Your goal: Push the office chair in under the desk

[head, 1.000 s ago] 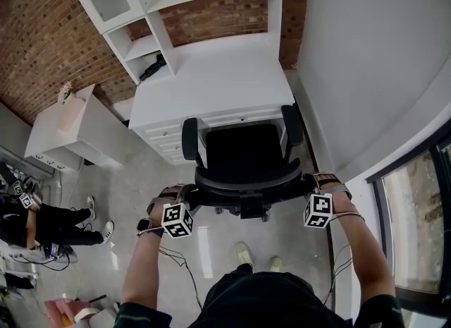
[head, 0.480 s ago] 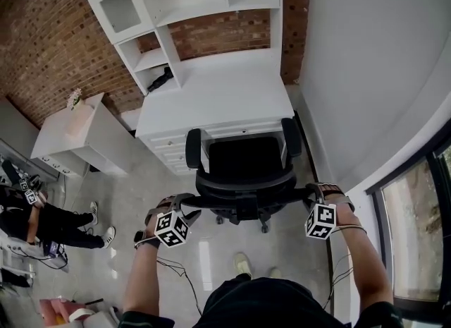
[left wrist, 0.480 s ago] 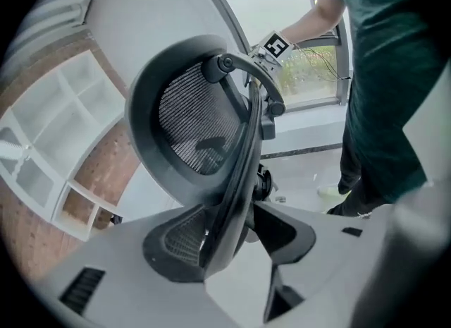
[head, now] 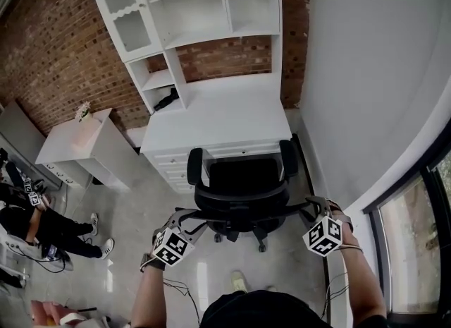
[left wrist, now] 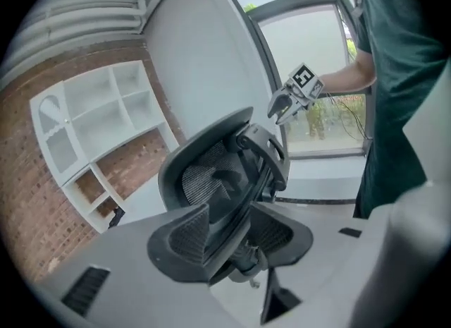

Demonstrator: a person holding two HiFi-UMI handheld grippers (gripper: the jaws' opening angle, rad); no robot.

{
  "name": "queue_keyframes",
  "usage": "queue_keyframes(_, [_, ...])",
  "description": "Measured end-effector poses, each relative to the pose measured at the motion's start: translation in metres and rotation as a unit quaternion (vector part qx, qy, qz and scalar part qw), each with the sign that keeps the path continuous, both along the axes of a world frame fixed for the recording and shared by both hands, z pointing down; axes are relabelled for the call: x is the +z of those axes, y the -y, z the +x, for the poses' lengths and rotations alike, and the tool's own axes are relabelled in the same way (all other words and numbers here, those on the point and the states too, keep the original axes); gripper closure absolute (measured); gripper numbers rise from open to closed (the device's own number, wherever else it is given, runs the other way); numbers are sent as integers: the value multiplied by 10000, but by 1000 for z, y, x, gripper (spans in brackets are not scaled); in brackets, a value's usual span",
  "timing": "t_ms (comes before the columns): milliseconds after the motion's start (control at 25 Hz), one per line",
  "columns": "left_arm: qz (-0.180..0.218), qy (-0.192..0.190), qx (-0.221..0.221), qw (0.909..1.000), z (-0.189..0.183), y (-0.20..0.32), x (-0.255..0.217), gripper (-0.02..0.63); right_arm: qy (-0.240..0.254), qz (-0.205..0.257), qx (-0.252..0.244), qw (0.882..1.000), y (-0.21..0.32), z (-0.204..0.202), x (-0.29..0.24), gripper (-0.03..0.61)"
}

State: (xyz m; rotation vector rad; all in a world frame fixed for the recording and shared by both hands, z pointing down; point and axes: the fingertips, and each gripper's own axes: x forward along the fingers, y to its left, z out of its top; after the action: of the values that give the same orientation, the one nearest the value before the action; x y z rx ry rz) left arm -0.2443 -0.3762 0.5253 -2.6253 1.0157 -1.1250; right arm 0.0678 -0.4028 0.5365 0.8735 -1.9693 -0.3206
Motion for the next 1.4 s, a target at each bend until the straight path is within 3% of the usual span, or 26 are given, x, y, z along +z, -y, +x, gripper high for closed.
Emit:
queue_keyframes(120, [-27, -573, -458, 9973, 6, -1, -18, 474, 594, 103, 263, 9978, -4, -2, -18, 448])
queue_keyframes(240, [33, -1353, -785, 9877, 18, -1, -45, 506, 1294, 259, 504, 9900, -8, -5, -42, 460])
queue_keyframes(360, [233, -1807, -1072, 9774, 24, -2, -72, 518, 1949, 560, 622, 9772, -8, -13, -73, 466])
queue_keyframes(640, [522, -3169, -1654, 9325, 18, -9, -133, 569, 3432, 662, 872, 9328, -14, -16, -137, 537])
queue_keyframes(880, [697, -3787, -2073, 8993, 10, -13, -165, 607, 4045, 662, 945, 9073, -16, -15, -164, 560])
queue_keyframes(1160, [701, -3778, -2129, 8983, 15, -13, -177, 607, 4445, 587, 1025, 8880, -17, -13, -174, 574])
queue_keyframes(1400, [683, -3811, -2106, 8976, 20, -14, -181, 607, 4436, 541, 912, 8900, -19, -19, -176, 574])
